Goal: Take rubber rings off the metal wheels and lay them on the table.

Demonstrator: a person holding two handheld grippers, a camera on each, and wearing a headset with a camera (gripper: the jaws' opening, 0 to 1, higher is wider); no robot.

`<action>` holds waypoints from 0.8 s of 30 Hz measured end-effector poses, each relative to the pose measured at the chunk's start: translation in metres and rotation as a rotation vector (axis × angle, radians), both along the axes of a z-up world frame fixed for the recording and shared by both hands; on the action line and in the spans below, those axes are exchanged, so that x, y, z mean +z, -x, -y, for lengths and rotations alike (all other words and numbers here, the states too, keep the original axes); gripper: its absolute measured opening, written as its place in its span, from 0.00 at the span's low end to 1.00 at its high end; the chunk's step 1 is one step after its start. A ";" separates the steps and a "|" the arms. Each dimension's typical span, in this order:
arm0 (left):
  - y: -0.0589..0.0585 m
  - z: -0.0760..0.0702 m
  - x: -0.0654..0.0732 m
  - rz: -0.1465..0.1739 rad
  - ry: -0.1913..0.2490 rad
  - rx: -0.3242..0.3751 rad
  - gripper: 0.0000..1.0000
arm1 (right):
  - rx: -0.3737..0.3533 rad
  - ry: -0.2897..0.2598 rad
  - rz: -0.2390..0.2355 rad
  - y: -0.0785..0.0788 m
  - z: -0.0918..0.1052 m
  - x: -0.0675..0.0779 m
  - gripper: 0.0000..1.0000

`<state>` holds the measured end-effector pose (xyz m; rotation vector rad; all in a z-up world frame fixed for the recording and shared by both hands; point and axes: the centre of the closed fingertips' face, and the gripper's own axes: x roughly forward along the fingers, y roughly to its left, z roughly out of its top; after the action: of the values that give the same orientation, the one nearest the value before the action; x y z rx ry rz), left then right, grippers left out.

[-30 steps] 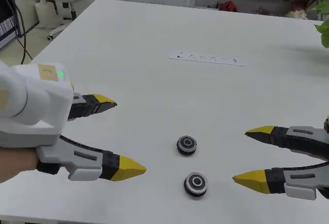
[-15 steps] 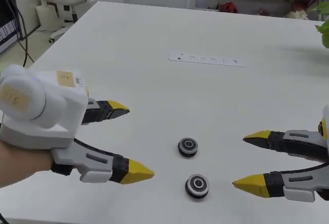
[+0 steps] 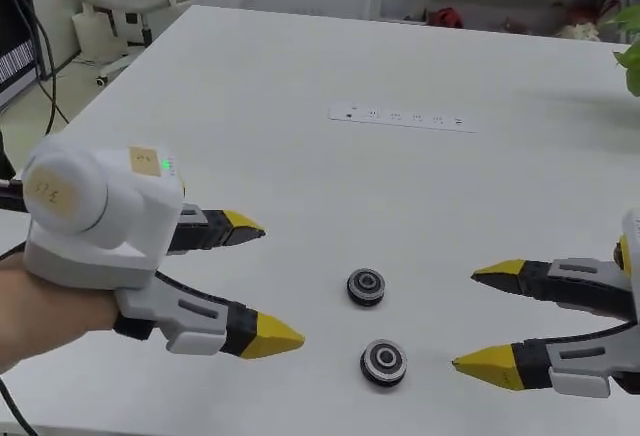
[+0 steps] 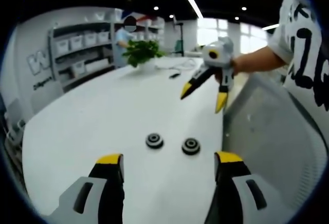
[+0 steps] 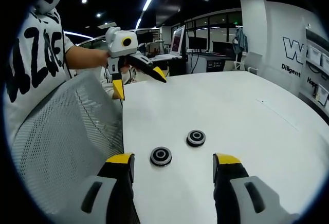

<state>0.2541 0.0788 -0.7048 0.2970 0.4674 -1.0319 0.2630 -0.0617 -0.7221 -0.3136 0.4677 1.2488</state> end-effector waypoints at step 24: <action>-0.006 0.009 -0.013 -0.028 -0.015 -0.034 0.72 | 0.040 0.011 -0.034 0.000 -0.004 -0.018 0.59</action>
<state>0.2605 0.0695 -0.7179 0.3053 0.4974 -1.0672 0.2629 -0.0575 -0.7396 -0.3128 0.4995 1.2927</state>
